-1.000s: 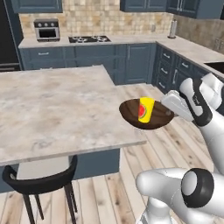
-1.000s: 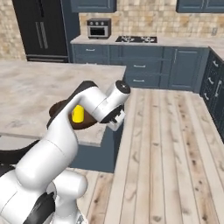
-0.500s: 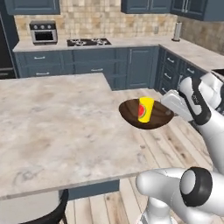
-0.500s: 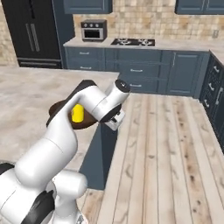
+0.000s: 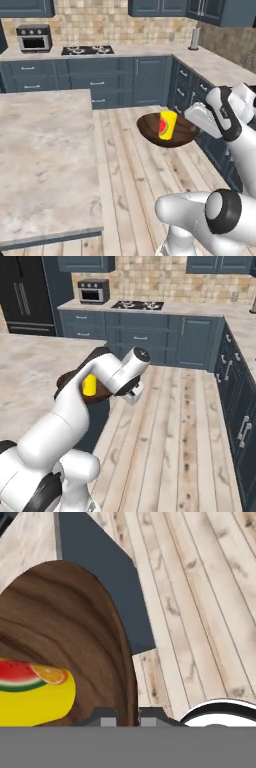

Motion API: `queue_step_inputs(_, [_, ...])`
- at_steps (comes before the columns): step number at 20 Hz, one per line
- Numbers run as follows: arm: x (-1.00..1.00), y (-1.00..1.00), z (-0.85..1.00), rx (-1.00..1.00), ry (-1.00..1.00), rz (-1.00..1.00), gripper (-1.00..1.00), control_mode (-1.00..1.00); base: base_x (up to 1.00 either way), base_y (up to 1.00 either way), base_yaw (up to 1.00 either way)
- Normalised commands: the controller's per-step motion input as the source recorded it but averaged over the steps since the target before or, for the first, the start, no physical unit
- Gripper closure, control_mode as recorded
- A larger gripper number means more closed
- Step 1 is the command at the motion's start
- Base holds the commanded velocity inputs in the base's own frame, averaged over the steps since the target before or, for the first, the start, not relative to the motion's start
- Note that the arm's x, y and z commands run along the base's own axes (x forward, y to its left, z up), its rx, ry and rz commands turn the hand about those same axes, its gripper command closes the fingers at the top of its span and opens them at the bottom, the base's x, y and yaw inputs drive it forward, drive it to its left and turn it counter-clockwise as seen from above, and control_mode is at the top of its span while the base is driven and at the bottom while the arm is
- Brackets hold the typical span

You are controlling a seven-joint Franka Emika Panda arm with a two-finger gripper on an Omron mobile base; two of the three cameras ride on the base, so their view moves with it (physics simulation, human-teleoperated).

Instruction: Place the cup inside the bowl on the dining table and move the bowl to any counter.

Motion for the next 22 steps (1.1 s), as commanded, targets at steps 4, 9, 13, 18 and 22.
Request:
queue_step_inputs(4, [0.0, 0.0, 0.0, 0.0, 0.0, 0.0, 1.0, 1.0, 0.33, -0.93, 0.12])
queue_step_inputs(9, [0.0, 0.0, 0.0, 0.0, 0.0, 0.0, 1.0, 1.0, 0.79, -0.74, 0.07])
queue_step_inputs(13, [0.0, 0.0, 0.0, 0.0, 0.0, 0.0, 1.0, 1.0, 0.87, -0.43, 0.07])
queue_step_inputs(18, [0.0, 0.0, 0.0, 0.0, 0.0, 0.0, 1.0, 1.0, 0.99, -0.22, 0.01])
queue_step_inputs(22, [0.0, 0.0, 0.0, 0.0, 0.0, 0.0, 1.0, 1.0, 1.0, -0.24, 0.0])
